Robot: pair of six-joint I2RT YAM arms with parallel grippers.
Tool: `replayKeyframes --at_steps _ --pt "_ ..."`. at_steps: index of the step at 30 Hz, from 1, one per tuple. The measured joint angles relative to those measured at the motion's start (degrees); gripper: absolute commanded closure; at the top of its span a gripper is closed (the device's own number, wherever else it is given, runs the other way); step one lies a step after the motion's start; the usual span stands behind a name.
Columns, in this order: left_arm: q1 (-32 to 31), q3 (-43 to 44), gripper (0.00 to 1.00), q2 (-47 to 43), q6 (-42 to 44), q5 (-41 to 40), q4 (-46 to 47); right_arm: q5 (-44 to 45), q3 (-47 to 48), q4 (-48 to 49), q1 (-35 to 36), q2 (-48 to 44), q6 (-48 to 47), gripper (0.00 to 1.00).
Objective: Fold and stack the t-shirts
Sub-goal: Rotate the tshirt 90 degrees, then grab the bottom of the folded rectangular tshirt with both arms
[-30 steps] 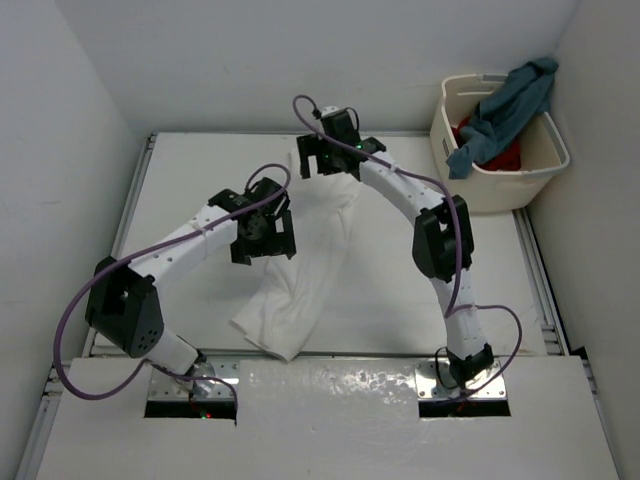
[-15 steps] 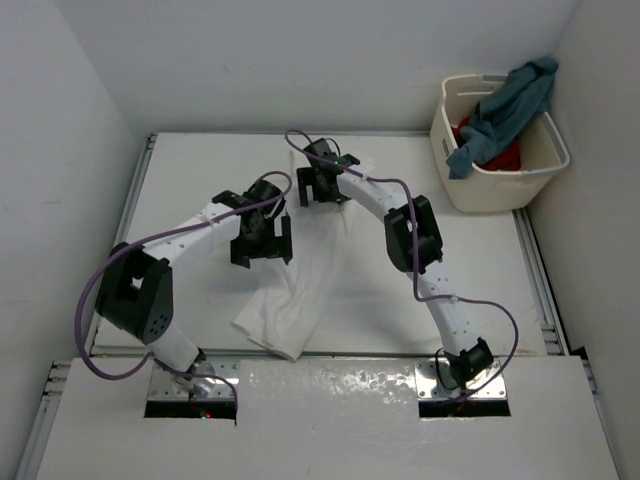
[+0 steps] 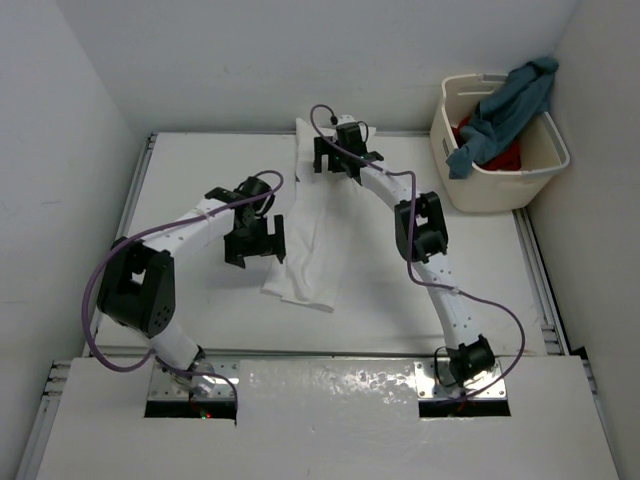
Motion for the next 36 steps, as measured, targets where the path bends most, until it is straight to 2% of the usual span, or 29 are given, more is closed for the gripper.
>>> replayKeyframes --at_steps 6,10,13,17,21,24,26,29,32,33,35,36 --pt "3.0 -3.7 0.0 -1.2 0.3 1.1 1.3 -7.5 -4.6 0.8 0.2 -4.2 -11.7 0.01" --pt "3.8 -9.0 0.0 -5.8 -0.1 2.6 4.0 -9.5 -13.4 -3.1 4.2 -16.5 -18.9 0.01" --pt "3.9 -13.8 0.02 -8.9 -0.7 4.7 8.1 -11.4 -26.3 -2.5 7.5 -32.0 -19.5 0.01" --pt "3.2 -18.8 0.07 -9.2 -1.7 6.0 13.3 -14.2 -49.0 0.6 10.1 -55.8 -18.3 0.01" --pt "1.7 -21.0 0.14 -9.1 -2.7 6.6 18.6 -13.7 -67.0 1.5 12.5 -69.0 -16.2 0.01" --pt "0.9 -21.8 0.17 -8.2 -3.6 7.1 22.3 -13.2 -78.4 0.7 16.3 -71.1 -14.4 0.01" --pt "0.5 -21.9 0.22 -6.2 -4.0 7.2 24.1 -13.2 -85.0 -0.5 18.8 -71.2 -13.0 0.01" --pt "0.2 -21.2 0.29 -3.8 -4.5 7.4 25.2 -13.3 -90.4 -2.5 20.5 -71.2 -10.4 0.01" --pt "0.2 -20.9 0.42 -3.0 -4.8 7.5 26.1 -12.5 -90.8 -1.0 21.0 -70.7 -8.6 0.01" --pt "0.2 -20.8 0.51 -2.7 -4.9 7.6 26.3 -12.4 -90.7 -0.2 21.2 -70.3 -8.1 0.02" --pt "0.1 -20.9 0.61 -2.1 -5.2 8.2 27.1 -12.2 -90.4 1.3 21.8 -68.6 -7.5 0.04" --pt "0.0 -20.9 0.7 -1.7 -5.2 8.7 27.6 -12.2 -90.3 1.9 22.2 -67.5 -7.2 0.05"
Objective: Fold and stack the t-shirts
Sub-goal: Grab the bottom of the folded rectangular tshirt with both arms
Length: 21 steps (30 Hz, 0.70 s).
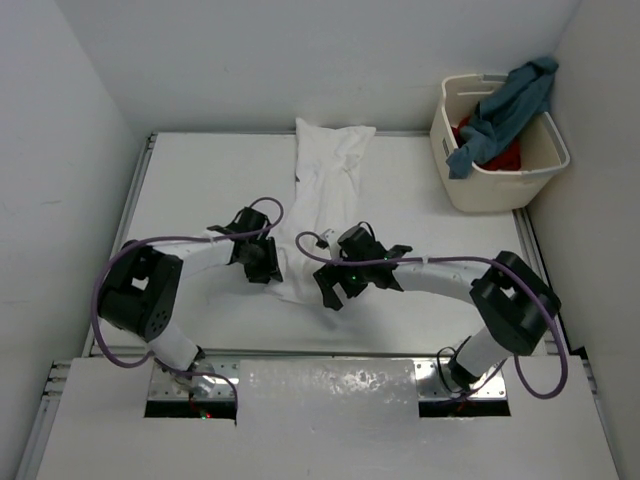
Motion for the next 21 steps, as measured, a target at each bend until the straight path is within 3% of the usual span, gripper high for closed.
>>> replayKeyframes --at_steps 5,6,7,8,10,11,14,17,18,21 --pt "-2.3 -0.1 0.77 0.8 -1.1 0.9 1.3 0.0 0.3 -0.1 1.3 4.3 0.5 0.15" --pt "-3.1 -0.2 0.84 0.8 -1.4 0.9 1.4 0.0 0.4 -0.2 1.5 4.9 0.7 0.18" --pt "-3.7 -0.3 0.84 0.8 -1.7 0.9 1.4 0.0 0.5 -0.2 1.6 5.2 0.8 0.19" --pt "-4.1 -0.5 0.84 0.8 -1.8 0.9 1.3 0.1 0.5 -0.2 1.7 5.5 0.8 0.29" --pt "-4.6 -0.9 0.84 0.8 -2.6 1.1 1.3 0.4 1.0 -0.2 1.7 5.8 1.0 0.37" --pt "-4.7 -1.0 0.83 0.7 -2.9 1.2 1.4 0.6 1.3 -0.4 1.7 6.2 1.0 0.5" --pt "-4.7 -1.8 0.83 0.2 -4.4 1.3 2.1 1.7 1.9 -0.9 1.7 7.3 1.4 0.62" --pt "-6.1 -2.8 0.91 -0.7 -6.1 1.1 2.0 2.4 1.6 -1.6 1.7 7.2 1.7 0.75" --pt "-7.0 -3.0 0.91 -0.9 -6.8 1.0 1.9 2.6 1.1 -1.6 1.7 6.8 1.8 0.84" --pt "-10.2 -3.8 0.91 -1.7 -8.8 0.8 1.7 2.1 -0.8 -2.1 1.7 5.2 2.2 0.91"
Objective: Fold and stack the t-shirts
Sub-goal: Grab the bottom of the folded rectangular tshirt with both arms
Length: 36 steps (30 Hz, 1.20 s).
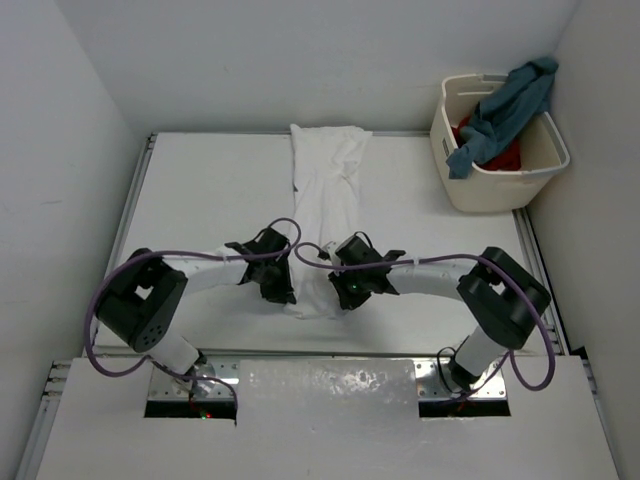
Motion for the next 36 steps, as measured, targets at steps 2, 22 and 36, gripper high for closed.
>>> replayKeyframes --at_steps 2,22,36 --pt "-2.4 -1.2 0.83 -0.9 -1.4 0.0 -0.2 -1.1 -1.6 -0.2 0.0 -1.4 0.2 0.91" --pt "-7.3 -8.5 1.0 -6.6 -8.1 4.9 0.1 -3.2 -6.8 -2.3 0.0 -7.8 1.4 1.0" --pt "-13.6 -7.0 1.0 -17.9 -11.5 3.9 -3.5 -6.3 -11.1 -6.0 2.3 -18.5 3.3 1.0"
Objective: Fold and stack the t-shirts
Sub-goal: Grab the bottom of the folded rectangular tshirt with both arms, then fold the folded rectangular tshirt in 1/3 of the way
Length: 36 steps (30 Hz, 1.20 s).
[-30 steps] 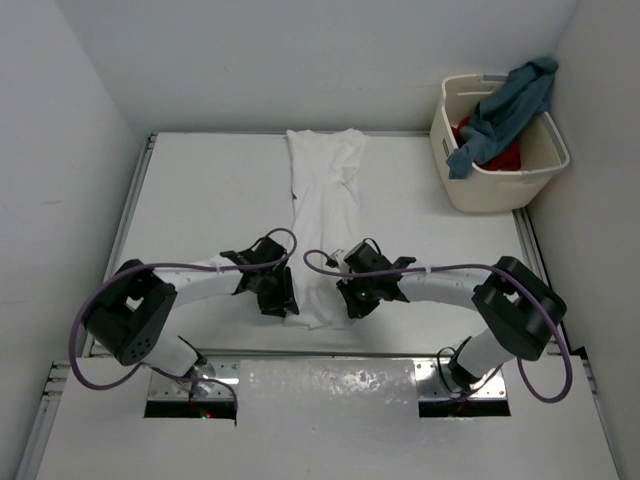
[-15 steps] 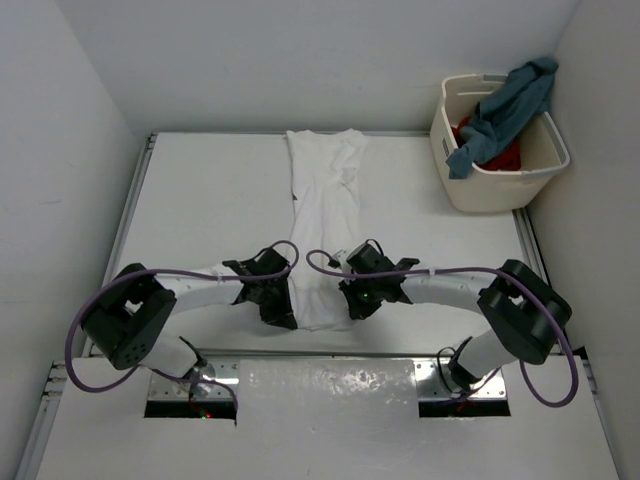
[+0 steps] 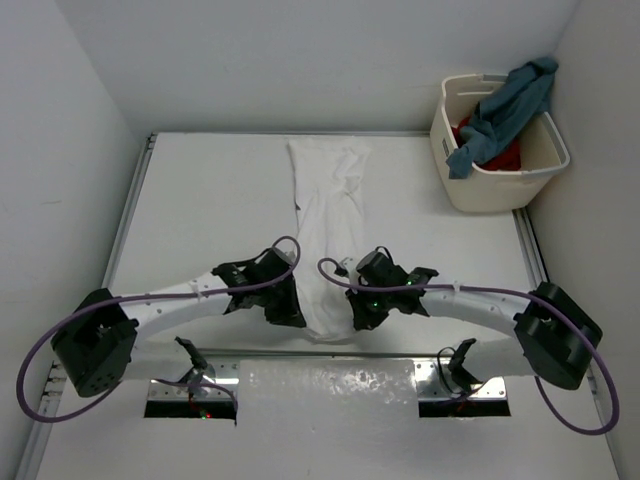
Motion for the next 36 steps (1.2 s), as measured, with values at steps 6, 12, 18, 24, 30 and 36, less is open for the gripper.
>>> replayKeyframes --at_steps 6,12,18,24,30,36 --pt "0.6 11.6 1.0 4.0 2.3 -3.9 -4.3 7.2 5.0 -5.7 -0.4 -0.3 1.0 1.0" --pt "7.3 21.1 1.0 9.6 6.3 -7.6 -4.3 12.4 14.3 -6.9 -7.2 4.0 0.9 1.0" --pt "12.6 29.7 1.0 16.2 10.4 -10.4 -2.7 13.5 24.3 -7.7 -13.6 10.9 -2.4 1.0" --pt "17.1 36.5 1.0 22.4 12.5 -9.9 1.4 13.4 35.0 -8.1 -17.7 19.3 -4.9 1.0" --pt "21.4 44.0 1.0 30.0 14.3 -9.9 2.8 13.9 45.2 -8.8 -21.0 28.1 -6.6 1.0" --pt "23.5 51.6 1.0 36.0 16.3 -9.0 3.5 13.9 53.9 -9.7 -23.6 35.8 -8.0 1.0"
